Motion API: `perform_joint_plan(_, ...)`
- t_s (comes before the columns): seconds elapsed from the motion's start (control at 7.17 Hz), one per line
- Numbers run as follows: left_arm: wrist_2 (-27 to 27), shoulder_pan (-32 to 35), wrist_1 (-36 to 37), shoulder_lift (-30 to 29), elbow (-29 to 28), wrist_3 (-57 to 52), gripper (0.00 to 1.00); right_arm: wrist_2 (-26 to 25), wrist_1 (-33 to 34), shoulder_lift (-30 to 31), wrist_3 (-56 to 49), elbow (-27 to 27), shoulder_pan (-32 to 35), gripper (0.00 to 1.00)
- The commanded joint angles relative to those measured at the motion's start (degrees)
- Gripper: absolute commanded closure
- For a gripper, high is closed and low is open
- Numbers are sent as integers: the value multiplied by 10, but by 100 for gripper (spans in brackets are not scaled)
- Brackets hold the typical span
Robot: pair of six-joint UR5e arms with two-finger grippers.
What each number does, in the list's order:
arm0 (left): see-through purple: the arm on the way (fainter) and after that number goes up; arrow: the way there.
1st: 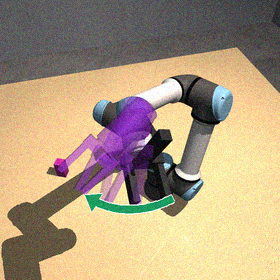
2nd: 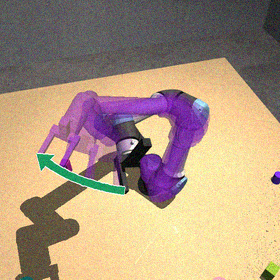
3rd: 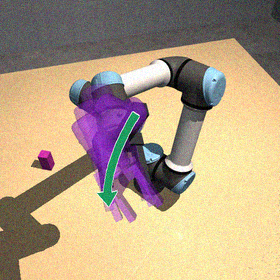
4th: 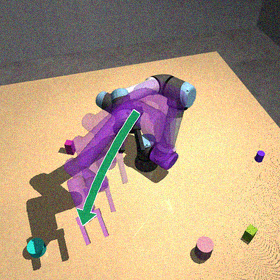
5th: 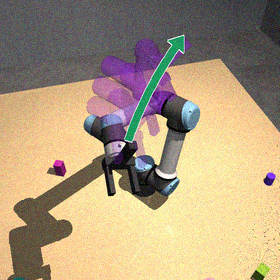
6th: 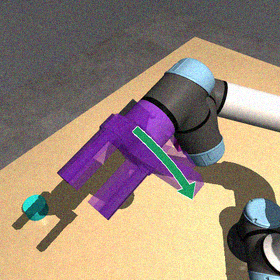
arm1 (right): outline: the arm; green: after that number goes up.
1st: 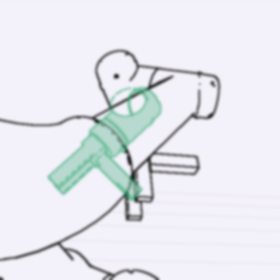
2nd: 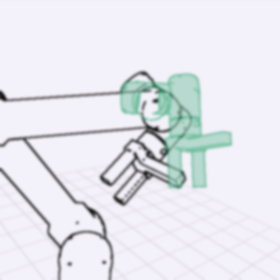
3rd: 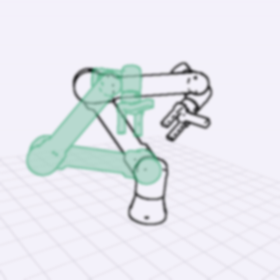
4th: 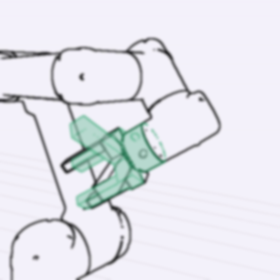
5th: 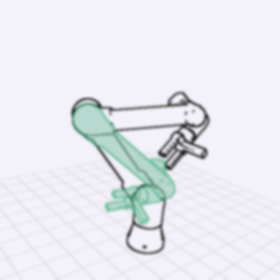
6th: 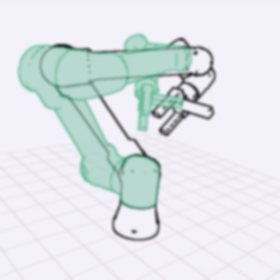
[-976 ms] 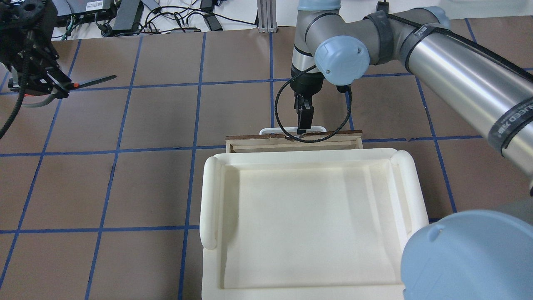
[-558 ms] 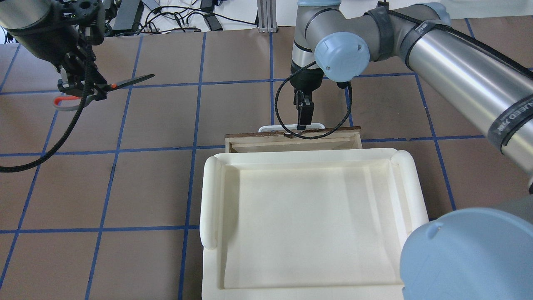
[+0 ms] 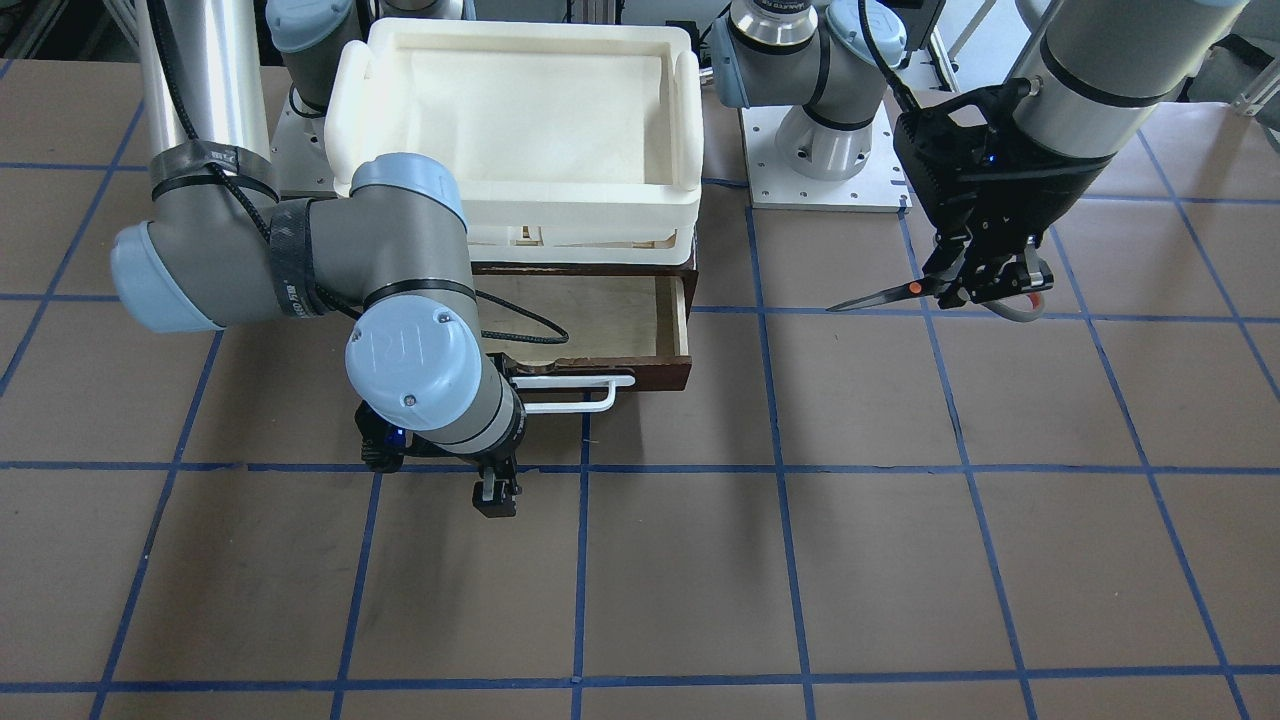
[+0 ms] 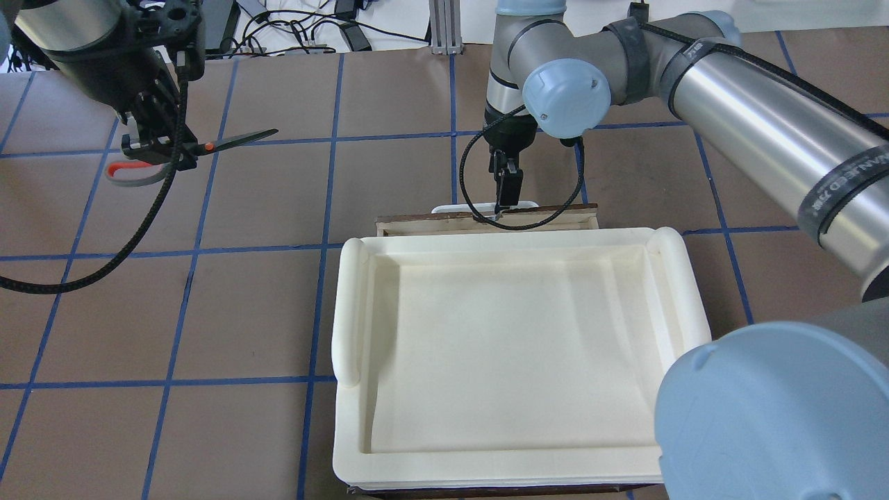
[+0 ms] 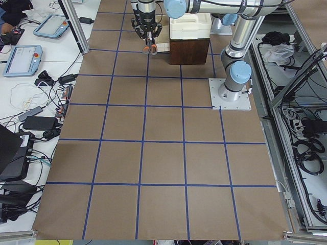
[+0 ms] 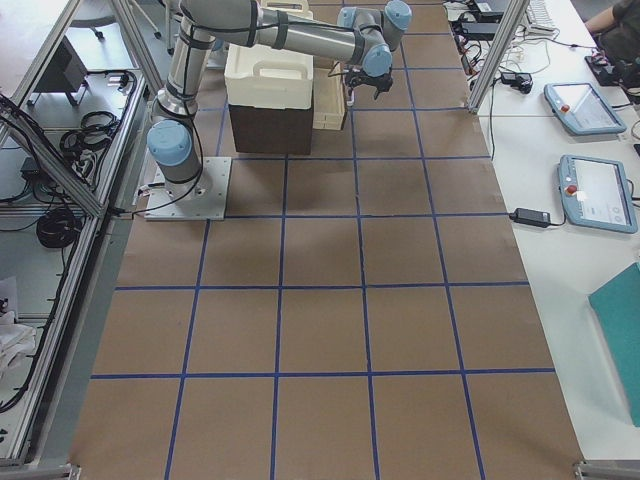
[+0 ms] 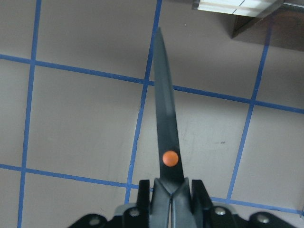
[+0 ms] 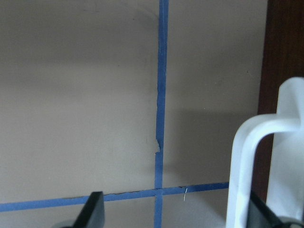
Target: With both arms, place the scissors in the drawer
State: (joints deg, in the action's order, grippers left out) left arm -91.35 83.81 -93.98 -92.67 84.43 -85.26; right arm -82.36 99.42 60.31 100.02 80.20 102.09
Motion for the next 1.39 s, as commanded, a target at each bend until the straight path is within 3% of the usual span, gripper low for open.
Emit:
perform_joint_plan(0.0, -1, 0, -1, 3, 0, 0, 100, 0, 2, -3, 0, -9, -1, 0)
perform_joint_plan(1.25, -1, 0, -1, -1, 1, 0, 100, 0, 56, -22, 4, -25, -2, 0)
